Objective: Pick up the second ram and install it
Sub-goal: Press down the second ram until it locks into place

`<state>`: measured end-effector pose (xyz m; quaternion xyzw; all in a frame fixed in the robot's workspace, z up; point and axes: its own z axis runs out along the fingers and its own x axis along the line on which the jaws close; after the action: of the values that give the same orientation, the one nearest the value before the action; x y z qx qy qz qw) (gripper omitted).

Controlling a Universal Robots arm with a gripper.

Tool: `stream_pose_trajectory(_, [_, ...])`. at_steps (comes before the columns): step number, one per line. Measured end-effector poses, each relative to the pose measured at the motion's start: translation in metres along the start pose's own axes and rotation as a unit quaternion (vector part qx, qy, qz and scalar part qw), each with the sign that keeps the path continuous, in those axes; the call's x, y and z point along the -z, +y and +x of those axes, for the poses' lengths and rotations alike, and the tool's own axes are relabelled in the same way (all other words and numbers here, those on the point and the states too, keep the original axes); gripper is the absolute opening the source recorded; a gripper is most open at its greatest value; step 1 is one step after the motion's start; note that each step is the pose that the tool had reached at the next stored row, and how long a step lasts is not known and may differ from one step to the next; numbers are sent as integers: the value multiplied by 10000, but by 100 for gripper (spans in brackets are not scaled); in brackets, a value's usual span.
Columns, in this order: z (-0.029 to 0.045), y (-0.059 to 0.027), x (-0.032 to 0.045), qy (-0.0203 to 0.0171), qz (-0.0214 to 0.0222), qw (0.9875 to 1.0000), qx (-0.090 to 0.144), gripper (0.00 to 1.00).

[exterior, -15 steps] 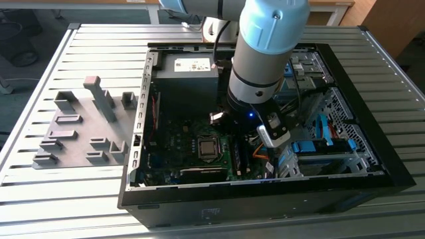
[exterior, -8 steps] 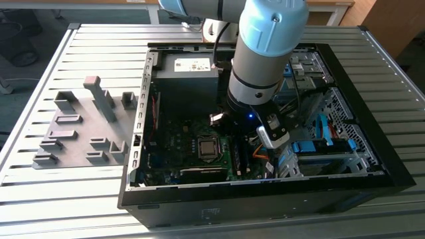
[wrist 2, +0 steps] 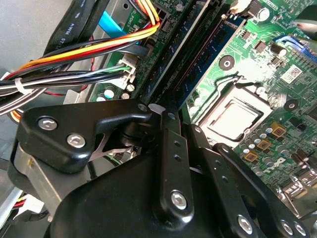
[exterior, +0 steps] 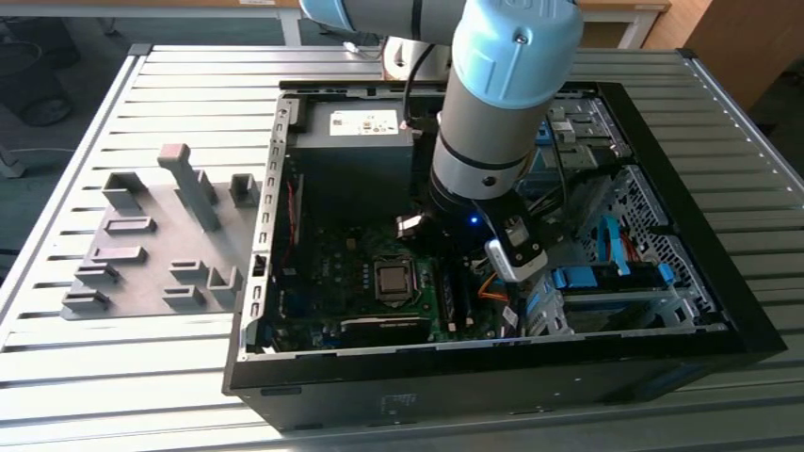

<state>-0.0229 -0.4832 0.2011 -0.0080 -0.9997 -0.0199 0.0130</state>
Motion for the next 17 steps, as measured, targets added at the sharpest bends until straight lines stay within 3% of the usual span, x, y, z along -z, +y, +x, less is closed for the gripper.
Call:
stream_pose_trajectory(5, [0, 0, -1, 0, 0, 10000, 0, 15])
stream_pose_trajectory(6, [0, 0, -1, 0, 0, 10000, 0, 22])
stream_pose_trajectory(8, [0, 0, 7, 0, 0, 10000, 0, 22])
stream_pose_trajectory(17, [7, 11, 268, 4, 4, 10000, 0, 20])
